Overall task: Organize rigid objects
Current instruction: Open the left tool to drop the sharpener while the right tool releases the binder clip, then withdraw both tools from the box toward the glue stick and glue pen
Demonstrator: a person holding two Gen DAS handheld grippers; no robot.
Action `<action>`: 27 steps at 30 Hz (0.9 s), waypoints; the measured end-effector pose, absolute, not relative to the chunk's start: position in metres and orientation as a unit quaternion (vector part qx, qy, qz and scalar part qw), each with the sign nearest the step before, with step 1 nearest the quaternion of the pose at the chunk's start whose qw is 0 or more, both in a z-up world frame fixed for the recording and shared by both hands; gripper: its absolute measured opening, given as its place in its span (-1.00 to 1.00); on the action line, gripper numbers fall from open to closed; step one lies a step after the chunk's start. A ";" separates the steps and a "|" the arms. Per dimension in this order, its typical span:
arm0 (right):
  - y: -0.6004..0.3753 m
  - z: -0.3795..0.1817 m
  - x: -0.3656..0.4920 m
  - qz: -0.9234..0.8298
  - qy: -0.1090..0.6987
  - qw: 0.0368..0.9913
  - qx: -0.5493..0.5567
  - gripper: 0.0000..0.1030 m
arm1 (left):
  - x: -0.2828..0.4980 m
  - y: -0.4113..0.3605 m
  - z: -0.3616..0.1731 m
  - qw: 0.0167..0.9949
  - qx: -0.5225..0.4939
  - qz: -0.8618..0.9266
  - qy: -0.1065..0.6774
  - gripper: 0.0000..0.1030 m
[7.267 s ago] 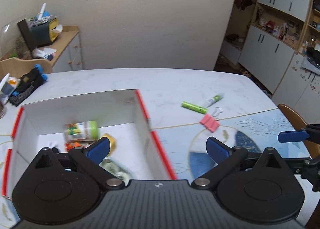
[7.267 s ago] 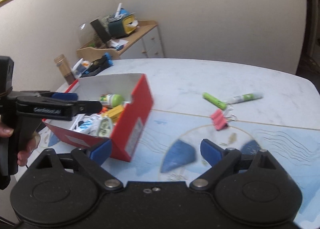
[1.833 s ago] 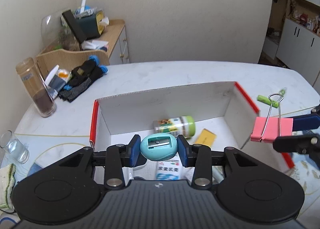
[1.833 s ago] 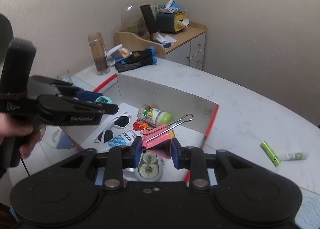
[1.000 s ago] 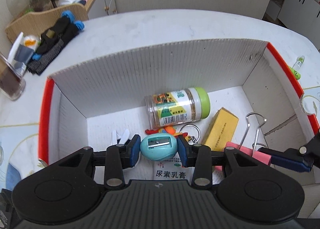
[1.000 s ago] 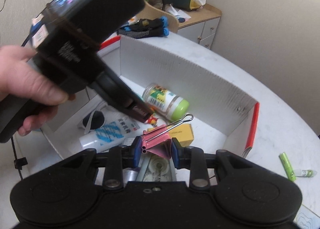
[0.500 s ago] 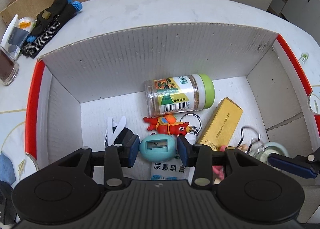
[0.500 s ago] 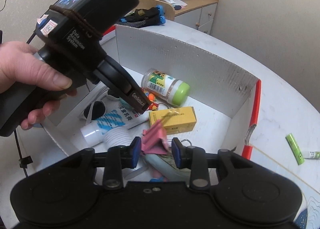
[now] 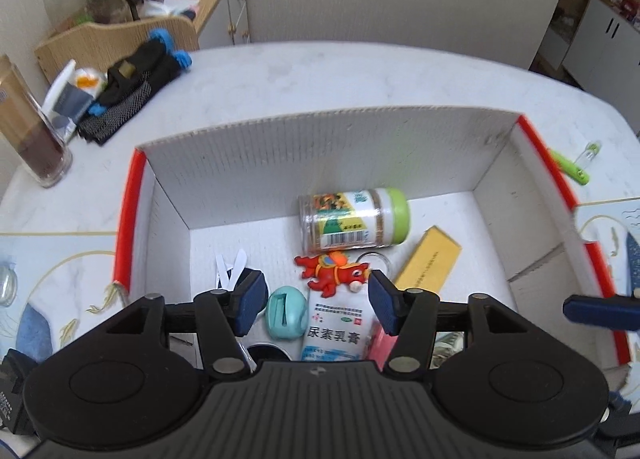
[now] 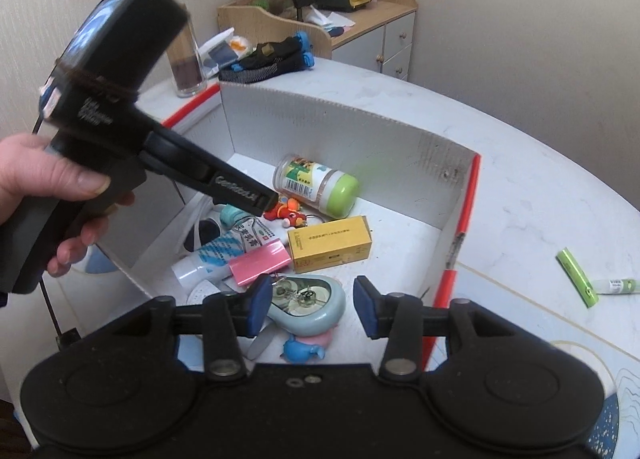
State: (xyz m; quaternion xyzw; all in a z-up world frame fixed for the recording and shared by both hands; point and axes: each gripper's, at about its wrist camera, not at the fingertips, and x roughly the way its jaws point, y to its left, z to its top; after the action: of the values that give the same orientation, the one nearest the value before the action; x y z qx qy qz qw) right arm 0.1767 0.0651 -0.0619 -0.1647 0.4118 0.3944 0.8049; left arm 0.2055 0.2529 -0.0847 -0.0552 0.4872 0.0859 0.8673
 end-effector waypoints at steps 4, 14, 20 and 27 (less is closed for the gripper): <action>0.050 -0.050 0.174 0.397 0.407 0.810 -0.146 0.01 | 0.192 0.240 -0.070 0.880 -0.045 0.083 0.466 0.21; 0.004 -0.019 0.167 0.402 0.393 0.820 -0.108 0.38 | 0.159 0.198 -0.036 0.908 -0.030 0.056 0.415 0.34; -0.029 -0.008 0.167 0.395 0.383 0.830 -0.088 0.59 | 0.145 0.170 -0.024 0.918 -0.025 0.043 0.394 0.42; -0.066 0.002 0.172 0.389 0.369 0.841 -0.069 0.73 | 0.139 0.135 -0.020 0.921 -0.035 0.029 0.387 0.47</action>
State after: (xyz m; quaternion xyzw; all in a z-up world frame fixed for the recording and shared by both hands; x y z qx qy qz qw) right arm 0.1723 -0.0665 0.0024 -0.0691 0.3691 0.3895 0.8410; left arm 0.1391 0.1345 -0.0197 -0.0353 0.3872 0.0289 0.9209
